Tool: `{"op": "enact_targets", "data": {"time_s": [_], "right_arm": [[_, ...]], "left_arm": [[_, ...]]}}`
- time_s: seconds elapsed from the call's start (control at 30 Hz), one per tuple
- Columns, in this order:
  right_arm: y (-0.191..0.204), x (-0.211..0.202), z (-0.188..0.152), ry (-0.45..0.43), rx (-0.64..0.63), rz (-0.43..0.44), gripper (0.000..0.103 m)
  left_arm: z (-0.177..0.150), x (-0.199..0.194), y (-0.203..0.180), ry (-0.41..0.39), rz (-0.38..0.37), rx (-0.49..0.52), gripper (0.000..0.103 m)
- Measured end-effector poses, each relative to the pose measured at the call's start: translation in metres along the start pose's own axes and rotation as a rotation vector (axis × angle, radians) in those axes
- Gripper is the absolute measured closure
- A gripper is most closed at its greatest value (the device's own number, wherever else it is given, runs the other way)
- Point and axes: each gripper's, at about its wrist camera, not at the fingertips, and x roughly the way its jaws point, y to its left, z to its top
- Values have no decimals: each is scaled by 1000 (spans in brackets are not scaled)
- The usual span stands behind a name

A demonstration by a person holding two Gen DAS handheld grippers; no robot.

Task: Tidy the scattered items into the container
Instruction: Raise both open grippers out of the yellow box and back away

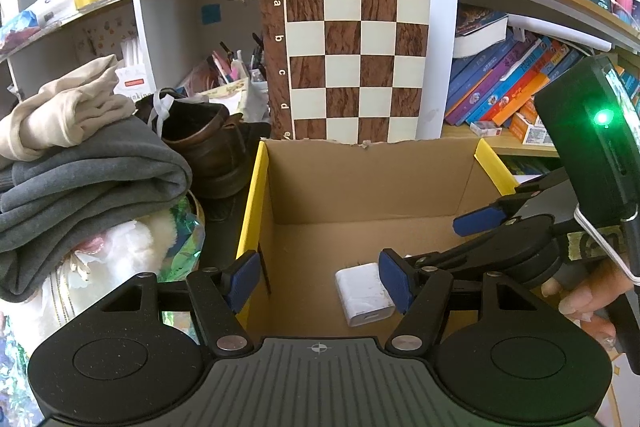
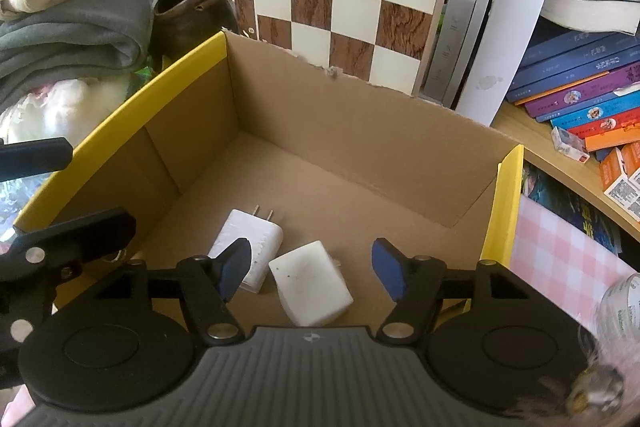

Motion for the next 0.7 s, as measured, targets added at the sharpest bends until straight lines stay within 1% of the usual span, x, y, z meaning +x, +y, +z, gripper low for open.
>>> {"op": "enact_targets", "data": {"time_s": [0.23,0.57,0.7], "right_arm": [[2,-15,-1,-37,5,-4,35],[1,-35,-6,-82,24,-27,34],[0,-46,-11,-104,42,-43,32]], "left_arm": [[0,-4,1,-7,3,0,36],[3,-19,-3,-38,-2,4,36],[3,-25,-3,-50,-4,4,36]]}}
